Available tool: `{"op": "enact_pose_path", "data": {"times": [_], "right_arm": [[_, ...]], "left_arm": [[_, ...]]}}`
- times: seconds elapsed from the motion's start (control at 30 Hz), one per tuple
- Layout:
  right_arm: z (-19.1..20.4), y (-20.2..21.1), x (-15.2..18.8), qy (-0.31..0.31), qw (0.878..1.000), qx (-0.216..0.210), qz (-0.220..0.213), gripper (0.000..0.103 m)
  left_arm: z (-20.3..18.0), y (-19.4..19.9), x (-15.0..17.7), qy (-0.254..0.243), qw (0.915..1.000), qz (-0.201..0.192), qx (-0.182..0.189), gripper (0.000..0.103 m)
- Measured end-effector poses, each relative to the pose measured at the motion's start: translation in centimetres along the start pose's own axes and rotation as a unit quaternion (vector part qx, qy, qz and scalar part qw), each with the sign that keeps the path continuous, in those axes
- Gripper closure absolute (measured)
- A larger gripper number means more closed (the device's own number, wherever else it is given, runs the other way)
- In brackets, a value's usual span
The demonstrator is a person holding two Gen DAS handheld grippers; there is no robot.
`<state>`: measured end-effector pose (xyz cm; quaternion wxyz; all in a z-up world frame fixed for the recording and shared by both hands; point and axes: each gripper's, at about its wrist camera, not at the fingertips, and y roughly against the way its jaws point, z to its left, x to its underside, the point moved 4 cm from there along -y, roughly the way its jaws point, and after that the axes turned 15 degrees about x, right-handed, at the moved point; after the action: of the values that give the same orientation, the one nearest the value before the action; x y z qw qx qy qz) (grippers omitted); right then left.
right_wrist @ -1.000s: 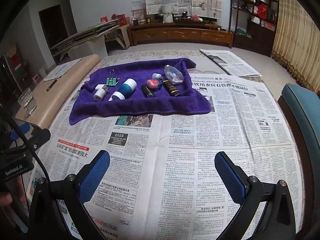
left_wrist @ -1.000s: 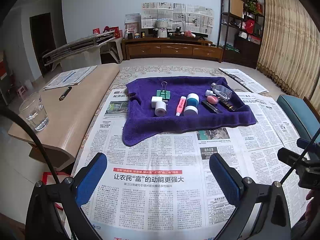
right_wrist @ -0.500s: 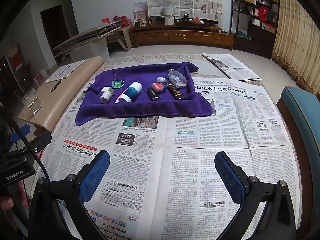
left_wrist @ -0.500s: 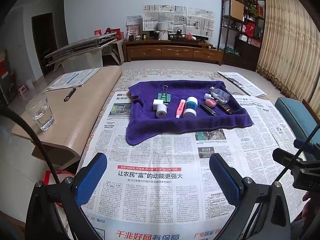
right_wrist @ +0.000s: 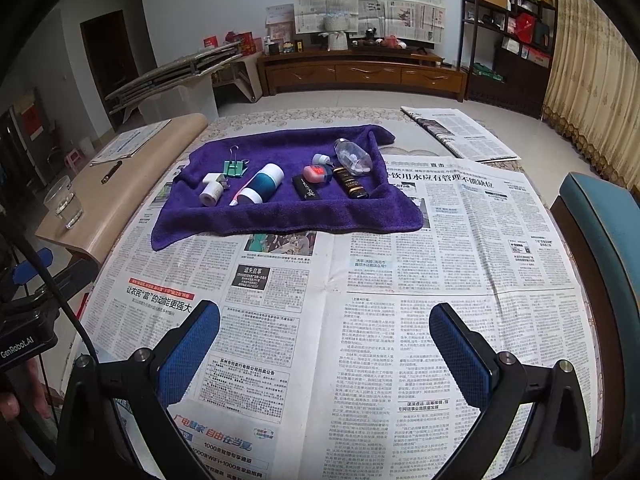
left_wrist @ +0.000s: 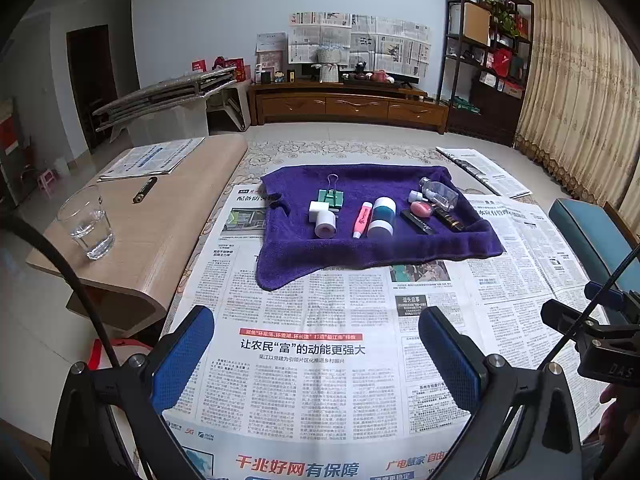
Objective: Organize rigid objects
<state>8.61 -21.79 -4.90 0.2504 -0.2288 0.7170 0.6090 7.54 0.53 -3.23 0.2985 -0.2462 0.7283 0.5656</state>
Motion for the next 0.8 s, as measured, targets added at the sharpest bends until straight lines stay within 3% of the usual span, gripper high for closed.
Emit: {"op": "enact_pose_path", "data": {"times": [0.8], "right_arm": [[-0.62,0.81,0.04,-0.001,1.000,0.003,-0.005,0.000]], "left_arm": [[-0.27,0.55,0.54,-0.004,1.0000,0.002,0.001,0.000]]}}
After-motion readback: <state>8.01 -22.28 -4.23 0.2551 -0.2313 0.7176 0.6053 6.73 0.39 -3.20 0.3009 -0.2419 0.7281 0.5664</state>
